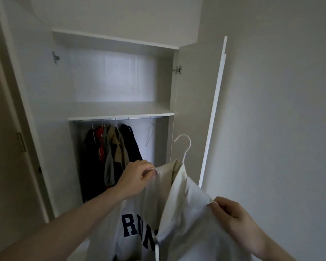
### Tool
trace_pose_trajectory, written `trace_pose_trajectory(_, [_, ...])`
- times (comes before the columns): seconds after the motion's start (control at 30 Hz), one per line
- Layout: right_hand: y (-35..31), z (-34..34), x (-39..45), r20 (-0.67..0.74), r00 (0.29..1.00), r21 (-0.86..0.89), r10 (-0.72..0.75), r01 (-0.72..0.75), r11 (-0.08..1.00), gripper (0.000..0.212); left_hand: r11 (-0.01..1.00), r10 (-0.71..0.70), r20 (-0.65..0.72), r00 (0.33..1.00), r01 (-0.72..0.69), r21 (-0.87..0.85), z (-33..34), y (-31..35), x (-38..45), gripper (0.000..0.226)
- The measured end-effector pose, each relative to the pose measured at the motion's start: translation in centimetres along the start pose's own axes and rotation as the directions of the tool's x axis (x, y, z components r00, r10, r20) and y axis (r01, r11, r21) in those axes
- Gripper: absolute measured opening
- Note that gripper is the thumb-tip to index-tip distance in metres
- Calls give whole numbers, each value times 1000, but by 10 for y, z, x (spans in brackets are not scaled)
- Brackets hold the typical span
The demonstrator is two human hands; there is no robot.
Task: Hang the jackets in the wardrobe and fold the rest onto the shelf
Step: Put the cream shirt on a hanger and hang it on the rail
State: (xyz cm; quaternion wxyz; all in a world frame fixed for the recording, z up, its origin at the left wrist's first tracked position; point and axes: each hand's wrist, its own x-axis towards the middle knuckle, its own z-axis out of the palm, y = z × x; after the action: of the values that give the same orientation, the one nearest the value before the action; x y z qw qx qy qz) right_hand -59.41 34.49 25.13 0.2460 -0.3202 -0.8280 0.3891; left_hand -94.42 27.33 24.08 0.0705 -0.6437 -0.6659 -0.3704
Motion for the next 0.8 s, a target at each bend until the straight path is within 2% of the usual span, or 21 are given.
trace_pose_trajectory(0.1, [-4,26,34,-61,998,63,34,-30,998,40,999,-25,-4,1000,25,37,9,-38,22,14])
trace_pose_trajectory(0.2, [-6,46,63,-115,992,117,53,-40,992,38,996,-80,-29,996,81,48,22,-63,42,22])
trace_pose_trajectory(0.3, [-4,58,92,-157,984,147,88,-65,987,35,991,-130,-26,991,129,-29,34,-79,61,36])
trace_pose_trajectory(0.43, [5,68,133,-190,975,168,113,-81,982,33,982,-109,76,991,119,-146,45,-102,90,42])
trace_pose_trajectory(0.57, [26,78,178,-212,968,199,135,-92,976,30,965,-141,159,977,172,-198,58,-137,114,44])
trace_pose_trajectory(0.7, [50,79,234,-244,959,220,142,-87,972,26,922,-265,165,950,300,-246,71,-179,137,34])
trace_pose_trajectory(0.8, [71,73,281,-242,960,223,141,-86,971,21,885,-384,167,908,413,-213,79,-214,158,31])
